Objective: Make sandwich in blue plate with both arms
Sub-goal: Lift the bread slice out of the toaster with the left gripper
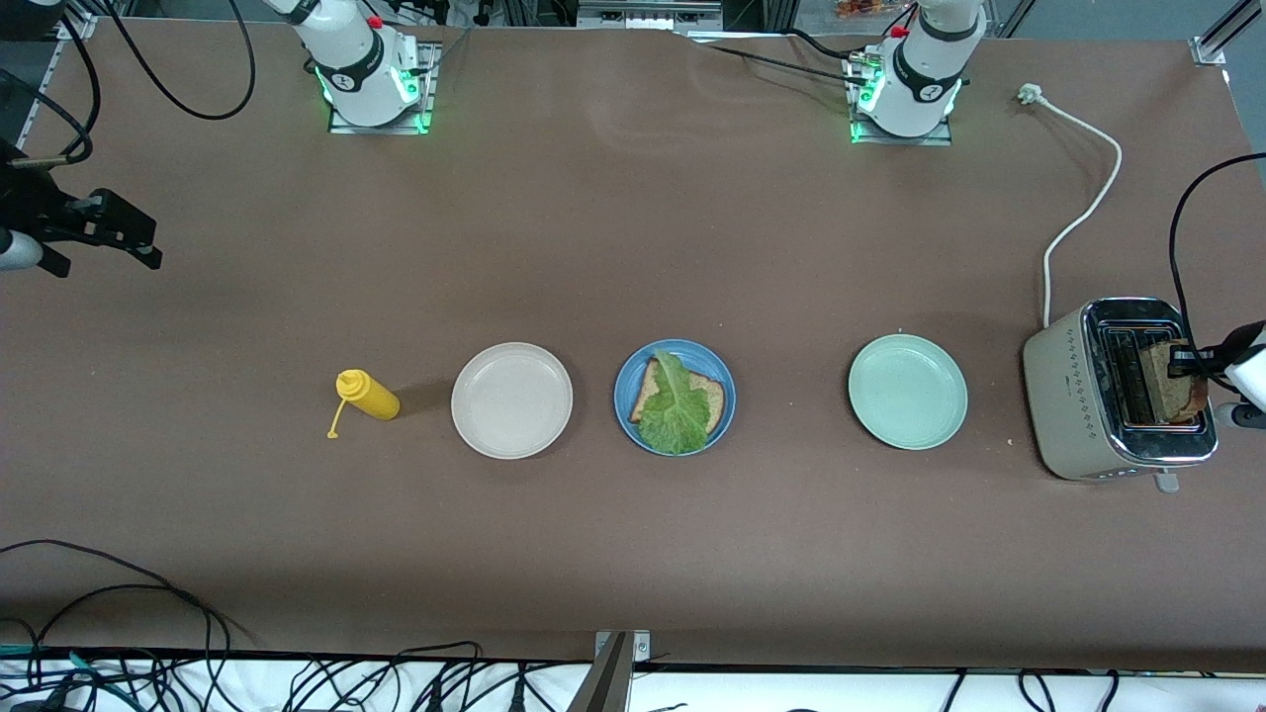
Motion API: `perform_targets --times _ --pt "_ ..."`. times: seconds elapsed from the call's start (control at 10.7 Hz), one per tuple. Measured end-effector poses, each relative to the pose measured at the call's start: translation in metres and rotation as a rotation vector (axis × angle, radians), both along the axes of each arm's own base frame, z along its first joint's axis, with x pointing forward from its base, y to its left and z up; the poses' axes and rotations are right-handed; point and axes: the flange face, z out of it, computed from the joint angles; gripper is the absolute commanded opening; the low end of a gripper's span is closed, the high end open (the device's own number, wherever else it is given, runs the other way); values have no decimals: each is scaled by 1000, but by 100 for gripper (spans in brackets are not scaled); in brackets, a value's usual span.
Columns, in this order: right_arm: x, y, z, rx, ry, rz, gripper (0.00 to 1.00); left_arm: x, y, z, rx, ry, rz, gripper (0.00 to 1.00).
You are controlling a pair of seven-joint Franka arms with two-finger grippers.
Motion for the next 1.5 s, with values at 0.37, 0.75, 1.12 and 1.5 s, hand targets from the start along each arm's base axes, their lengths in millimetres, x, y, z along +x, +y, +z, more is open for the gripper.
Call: perform_targets --times 0.37,0.75,1.12,1.5 --pt "0 -5 4 0 -5 -9 100 7 -94 77 53 37 -135 0" --pt "0 -6 4 0 -5 -11 100 8 -177 127 48 33 -243 0" --pt "0 -6 4 0 -5 -11 100 -7 -257 152 -80 22 -340 0" --pt "0 -6 4 0 -5 -11 100 -18 -288 144 -318 88 -332 0"
